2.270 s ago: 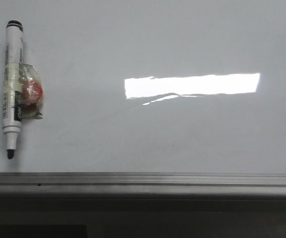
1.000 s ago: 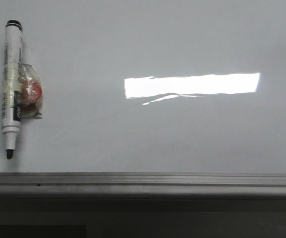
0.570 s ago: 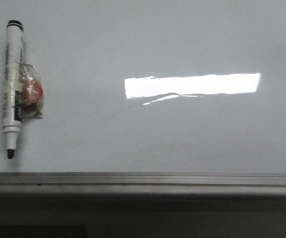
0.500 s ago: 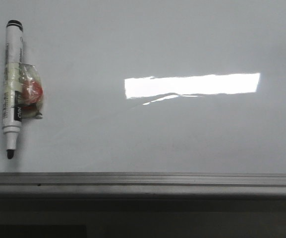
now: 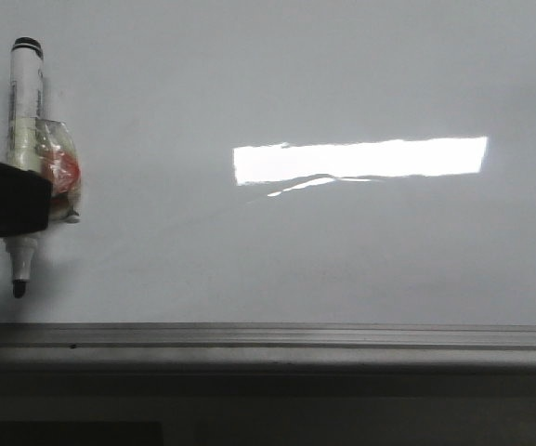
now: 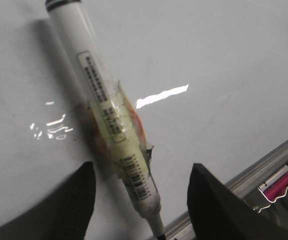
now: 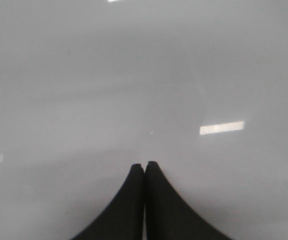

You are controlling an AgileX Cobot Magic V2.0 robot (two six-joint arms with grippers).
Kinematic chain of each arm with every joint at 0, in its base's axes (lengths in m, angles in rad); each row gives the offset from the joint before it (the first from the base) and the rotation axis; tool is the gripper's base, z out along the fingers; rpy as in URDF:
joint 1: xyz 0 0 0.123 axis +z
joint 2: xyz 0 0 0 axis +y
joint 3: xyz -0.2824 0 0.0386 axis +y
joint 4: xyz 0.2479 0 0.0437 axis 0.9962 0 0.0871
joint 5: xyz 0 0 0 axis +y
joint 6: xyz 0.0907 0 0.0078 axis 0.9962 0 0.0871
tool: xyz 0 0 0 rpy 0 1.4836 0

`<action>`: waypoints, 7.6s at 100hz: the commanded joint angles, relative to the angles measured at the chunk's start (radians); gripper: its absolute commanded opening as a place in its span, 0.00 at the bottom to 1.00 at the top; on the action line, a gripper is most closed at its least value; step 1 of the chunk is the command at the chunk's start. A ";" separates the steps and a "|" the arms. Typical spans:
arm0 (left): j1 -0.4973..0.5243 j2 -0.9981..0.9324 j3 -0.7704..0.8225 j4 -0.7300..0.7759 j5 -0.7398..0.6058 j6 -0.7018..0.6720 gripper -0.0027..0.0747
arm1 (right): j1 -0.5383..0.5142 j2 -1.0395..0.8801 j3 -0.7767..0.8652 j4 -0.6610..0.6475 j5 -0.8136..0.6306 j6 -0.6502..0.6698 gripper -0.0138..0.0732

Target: Write number 3 on whiteboard

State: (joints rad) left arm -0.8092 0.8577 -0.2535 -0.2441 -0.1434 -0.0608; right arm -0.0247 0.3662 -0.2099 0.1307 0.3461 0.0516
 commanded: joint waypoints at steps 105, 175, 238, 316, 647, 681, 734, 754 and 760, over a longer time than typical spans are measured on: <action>-0.007 0.046 -0.041 0.732 -0.270 0.007 0.01 | 0.588 0.118 -0.188 0.152 -0.079 -0.171 0.27; -0.007 0.046 -0.041 0.834 -0.212 0.007 0.01 | 1.026 0.768 -0.579 0.132 -0.280 -0.292 0.61; -0.007 0.013 -0.041 0.728 -0.183 -0.007 0.51 | 1.010 0.770 -0.617 0.115 -0.229 -0.292 0.08; -0.006 -0.214 -0.040 0.594 0.002 -0.007 0.56 | 0.759 0.841 -0.948 -0.152 0.110 -0.288 0.08; 0.044 0.112 -0.050 -0.124 -0.113 -0.138 0.60 | 1.021 0.780 -0.943 -0.089 0.199 -0.195 0.71; 0.044 -0.152 -0.050 -0.095 -0.003 -0.135 0.36 | 1.021 0.698 -0.927 -0.097 0.237 -0.193 0.08; 0.044 -0.600 0.035 0.366 0.037 -0.075 0.01 | 1.021 0.156 -0.291 -0.146 -0.285 -0.195 0.10; 0.042 -0.647 0.051 0.387 0.046 -0.075 0.01 | 1.021 -0.006 -0.132 -0.146 -0.306 -0.195 0.10; 0.042 -0.647 0.051 0.387 0.052 -0.075 0.01 | 1.021 -0.032 -0.105 -0.146 -0.306 -0.195 0.10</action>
State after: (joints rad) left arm -0.7677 0.2036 -0.1729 0.1391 -0.0275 -0.1381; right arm 1.0008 0.3615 -0.3189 0.0000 0.1395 -0.1394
